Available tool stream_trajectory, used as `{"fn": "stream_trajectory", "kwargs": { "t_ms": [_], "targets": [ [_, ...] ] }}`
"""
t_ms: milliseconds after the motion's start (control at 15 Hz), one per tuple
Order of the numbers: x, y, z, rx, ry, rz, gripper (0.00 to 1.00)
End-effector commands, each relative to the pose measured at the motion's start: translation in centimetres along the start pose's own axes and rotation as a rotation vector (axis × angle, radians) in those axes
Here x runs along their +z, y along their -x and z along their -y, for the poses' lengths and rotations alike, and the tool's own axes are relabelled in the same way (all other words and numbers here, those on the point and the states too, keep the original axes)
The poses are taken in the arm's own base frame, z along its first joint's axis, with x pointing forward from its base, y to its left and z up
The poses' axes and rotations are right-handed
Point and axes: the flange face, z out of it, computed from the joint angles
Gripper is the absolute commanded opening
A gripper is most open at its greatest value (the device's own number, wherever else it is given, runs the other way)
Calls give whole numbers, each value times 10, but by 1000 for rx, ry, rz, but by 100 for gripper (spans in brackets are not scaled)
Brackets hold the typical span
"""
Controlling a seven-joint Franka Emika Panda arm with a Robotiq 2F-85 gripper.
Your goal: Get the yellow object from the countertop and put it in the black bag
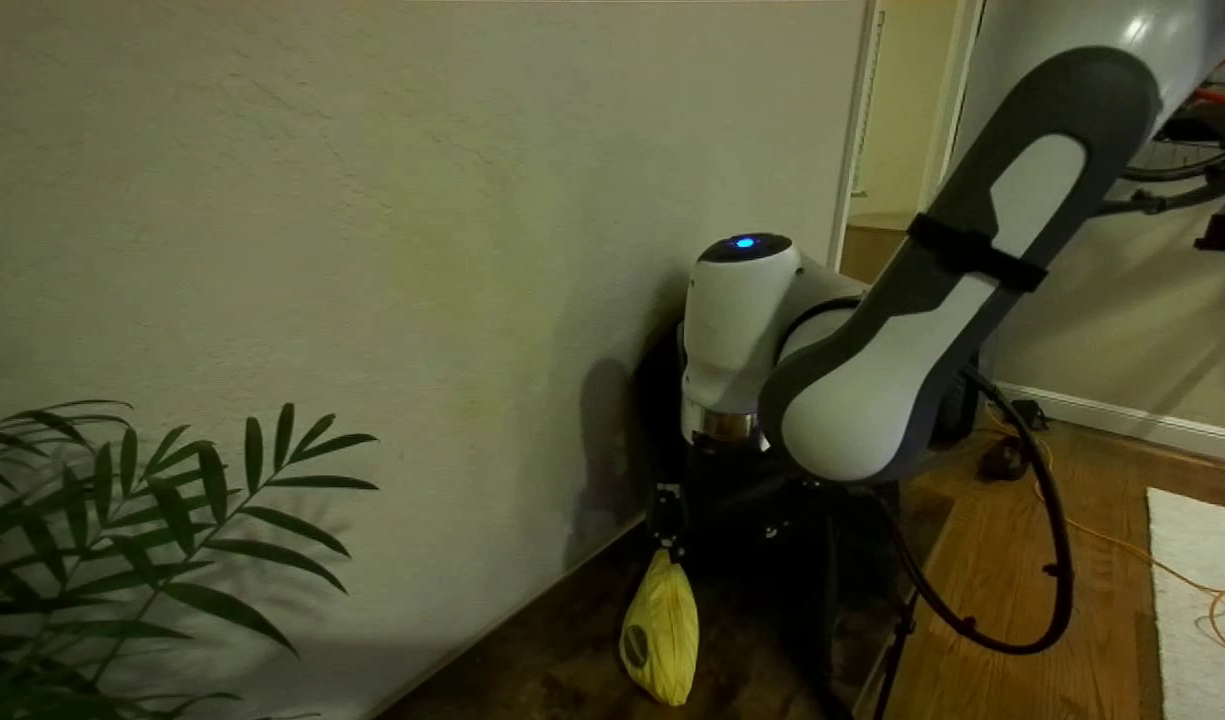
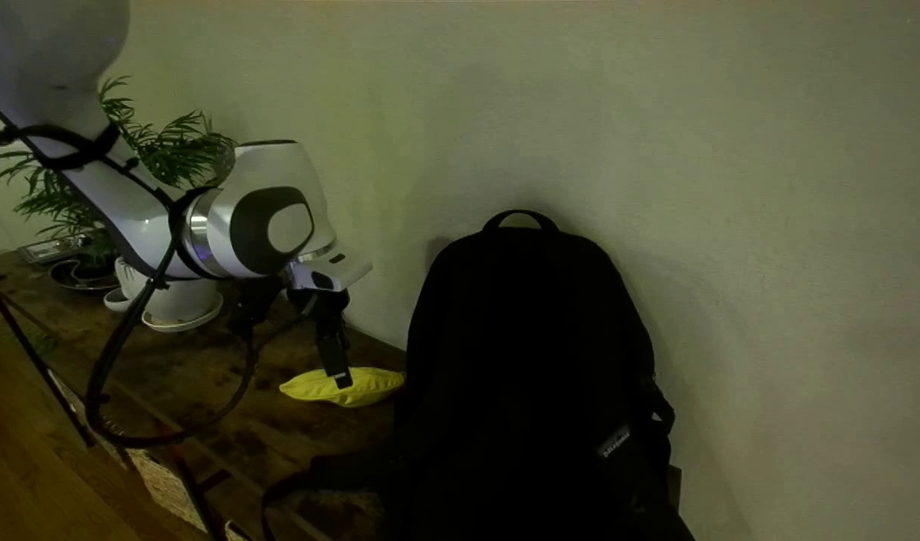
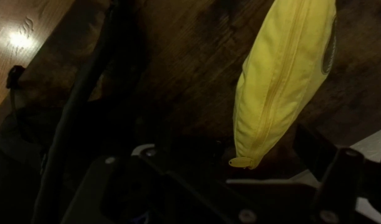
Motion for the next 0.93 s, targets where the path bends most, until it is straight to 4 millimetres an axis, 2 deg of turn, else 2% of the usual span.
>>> {"fn": "stream_trajectory", "kwargs": {
  "t_ms": [0,400,867],
  "targets": [
    [20,-9,-2,43,-53,-7,100],
    [49,-13,4,61,-105,-5,100],
    [64,-17,18,56,-131,17,100]
  ]
}}
